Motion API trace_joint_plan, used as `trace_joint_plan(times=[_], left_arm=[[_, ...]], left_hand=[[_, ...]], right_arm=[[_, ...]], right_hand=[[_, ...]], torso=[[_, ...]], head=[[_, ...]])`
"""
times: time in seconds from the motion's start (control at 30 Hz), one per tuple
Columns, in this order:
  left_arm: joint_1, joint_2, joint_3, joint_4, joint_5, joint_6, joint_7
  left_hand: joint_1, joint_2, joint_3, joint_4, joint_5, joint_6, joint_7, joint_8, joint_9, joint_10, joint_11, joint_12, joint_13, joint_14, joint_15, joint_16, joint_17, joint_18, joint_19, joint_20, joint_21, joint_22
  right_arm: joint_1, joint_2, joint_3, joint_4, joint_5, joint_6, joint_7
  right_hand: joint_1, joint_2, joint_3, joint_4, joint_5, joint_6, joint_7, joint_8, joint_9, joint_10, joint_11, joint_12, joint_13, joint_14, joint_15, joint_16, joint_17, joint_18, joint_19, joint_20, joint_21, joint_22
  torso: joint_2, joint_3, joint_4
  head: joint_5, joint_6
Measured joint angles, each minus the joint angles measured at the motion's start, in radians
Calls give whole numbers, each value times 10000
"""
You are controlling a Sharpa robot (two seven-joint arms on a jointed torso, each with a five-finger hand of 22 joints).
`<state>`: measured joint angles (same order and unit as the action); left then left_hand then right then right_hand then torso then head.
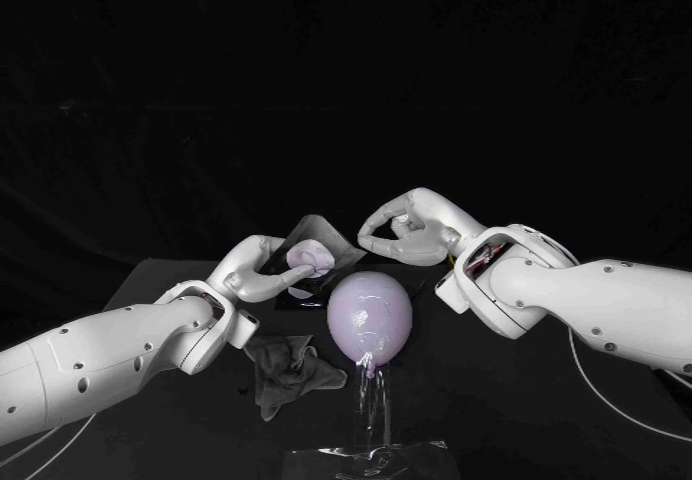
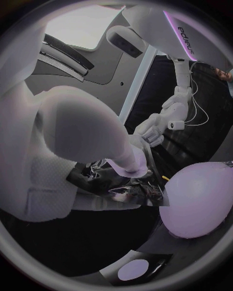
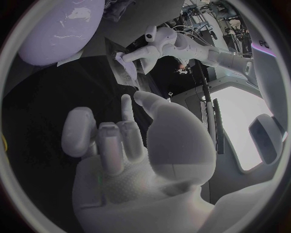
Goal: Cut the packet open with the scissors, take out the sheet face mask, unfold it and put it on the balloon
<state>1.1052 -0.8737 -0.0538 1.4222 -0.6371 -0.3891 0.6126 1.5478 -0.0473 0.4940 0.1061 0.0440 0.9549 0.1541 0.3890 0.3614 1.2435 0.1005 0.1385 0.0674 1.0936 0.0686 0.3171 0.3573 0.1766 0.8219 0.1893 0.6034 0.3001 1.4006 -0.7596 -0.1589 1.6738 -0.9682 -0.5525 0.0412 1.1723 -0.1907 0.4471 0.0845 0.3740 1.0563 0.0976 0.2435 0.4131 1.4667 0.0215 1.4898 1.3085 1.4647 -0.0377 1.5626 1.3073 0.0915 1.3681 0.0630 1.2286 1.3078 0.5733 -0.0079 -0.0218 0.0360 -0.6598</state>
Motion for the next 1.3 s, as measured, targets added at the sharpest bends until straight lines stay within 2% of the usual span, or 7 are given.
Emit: trace_joint_plan(times=[0.5,0.77,1.3], left_arm=[[1,15,3,28,-20,-1,-7],[-2,12,-2,27,-21,-1,-22],[-2,32,-2,9,-22,-1,-30]], left_hand=[[14,5,31,-33,-1,48,3,-1,-1,21,-22,-2,-7,2,4,0,7,-72,0,0,37,15],[23,-5,34,-36,-2,46,2,-16,0,22,-22,-3,-15,15,17,0,7,-76,0,1,37,31],[23,-8,33,-37,-32,39,-1,16,0,21,-21,-30,-6,15,18,0,5,-80,1,1,82,46]], right_arm=[[-22,428,0,-339,-30,2,-207],[-31,517,0,-382,-37,1,-267],[-41,513,0,-360,-38,5,-313]], right_hand=[[-6,-7,28,27,-85,22,-22,0,-2,-2,0,-1,-9,-1,1,30,9,-5,-2,0,-1,-4],[-40,-40,28,27,-341,31,-31,-1,-3,-3,0,-2,-4,-1,2,30,8,-6,-2,1,-2,0],[-81,2,55,54,-397,30,-32,-1,-3,-19,-16,-20,-8,-2,2,1,0,-10,-3,1,-4,1]], torso=[[3,-12,8],[3,-8,7],[0,-2,1]], head=[[-2,-12],[18,-16],[31,12]])
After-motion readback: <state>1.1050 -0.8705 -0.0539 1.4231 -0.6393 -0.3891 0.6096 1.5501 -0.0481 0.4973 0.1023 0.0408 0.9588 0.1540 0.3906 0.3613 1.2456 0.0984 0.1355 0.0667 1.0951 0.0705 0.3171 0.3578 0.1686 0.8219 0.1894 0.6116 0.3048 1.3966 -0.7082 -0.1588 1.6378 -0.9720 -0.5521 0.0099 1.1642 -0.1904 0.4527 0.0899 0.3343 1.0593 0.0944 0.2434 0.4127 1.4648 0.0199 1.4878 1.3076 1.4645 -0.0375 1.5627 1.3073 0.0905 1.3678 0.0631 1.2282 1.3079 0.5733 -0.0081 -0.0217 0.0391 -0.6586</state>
